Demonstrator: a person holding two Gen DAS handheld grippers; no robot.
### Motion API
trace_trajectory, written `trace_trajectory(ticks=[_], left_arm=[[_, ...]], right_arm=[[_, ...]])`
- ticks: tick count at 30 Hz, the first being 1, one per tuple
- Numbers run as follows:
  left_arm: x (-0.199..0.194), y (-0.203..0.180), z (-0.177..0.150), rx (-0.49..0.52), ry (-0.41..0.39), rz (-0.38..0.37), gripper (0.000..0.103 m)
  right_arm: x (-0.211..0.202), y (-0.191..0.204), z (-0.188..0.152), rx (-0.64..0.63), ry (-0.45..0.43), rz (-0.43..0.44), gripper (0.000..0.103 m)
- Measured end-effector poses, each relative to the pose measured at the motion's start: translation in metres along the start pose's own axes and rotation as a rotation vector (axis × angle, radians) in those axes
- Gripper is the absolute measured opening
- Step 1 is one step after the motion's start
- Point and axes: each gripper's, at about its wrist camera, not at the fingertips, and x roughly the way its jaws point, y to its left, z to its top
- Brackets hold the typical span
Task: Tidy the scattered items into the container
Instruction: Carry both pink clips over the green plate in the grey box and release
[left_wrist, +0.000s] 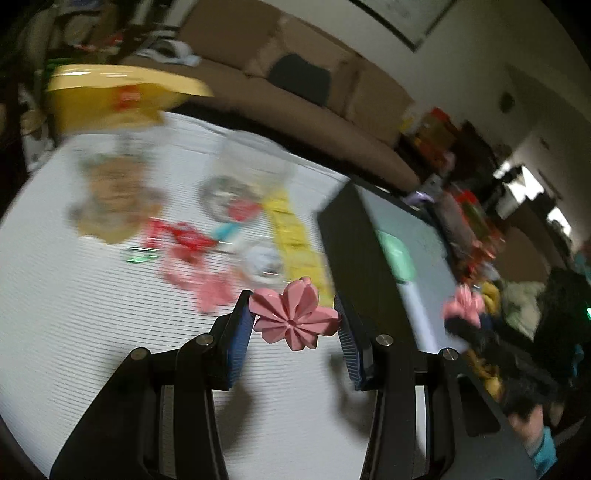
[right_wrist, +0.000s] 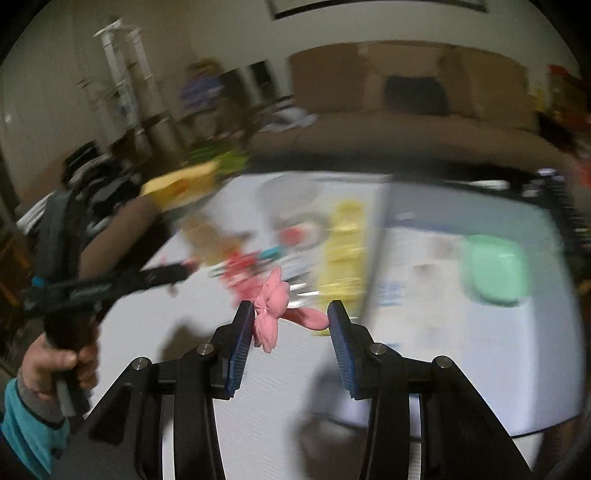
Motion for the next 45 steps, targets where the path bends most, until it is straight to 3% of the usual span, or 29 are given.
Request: trace_trajectory(ticks=[6, 13, 19, 25, 30, 32, 37, 42, 45], left_arm=[[0.062, -0.117, 0.043, 0.081, 0.115, -0.101, 0.041], [0.176, -0.213, 0.102, 0.108, 0.266, -0.098, 0.041], [0.279, -0.214, 0.104, 0.023, 0.369, -0.015, 0.041], [0.327, -0.193, 0.091, -0.012, 0.399, 0.042, 0.042], [0.324, -0.186, 0.089, -0.018, 0.415, 0.077, 0.059], [0.312, -0.187, 0.093, -0.003, 0.399, 0.093, 0.066], [0.275, -0.184, 0.098, 0.002, 0.359, 0.09, 0.067], [0.207, -0.18, 0.101, 0.025, 0.299, 0.036, 0.068], [0.147, -0.177, 0.103, 0.069, 0.216, -0.014, 0.082]], right_arm=[[-0.021, -0.12, 0.029, 0.057, 0.057, -0.145, 0.042], [0.034, -0.199, 0.056, -0.077, 0.23, -0.228, 0.042], [0.068, -0.221, 0.057, -0.14, 0.304, -0.243, 0.042], [0.1, -0.23, 0.051, -0.185, 0.383, -0.261, 0.043], [0.103, -0.236, 0.057, -0.167, 0.39, -0.283, 0.044], [0.099, -0.234, 0.056, -0.161, 0.384, -0.294, 0.054], [0.088, -0.228, 0.059, -0.182, 0.374, -0.309, 0.055], [0.052, -0.213, 0.066, -0.153, 0.319, -0.292, 0.055], [0.019, -0.192, 0.072, -0.132, 0.242, -0.239, 0.057]])
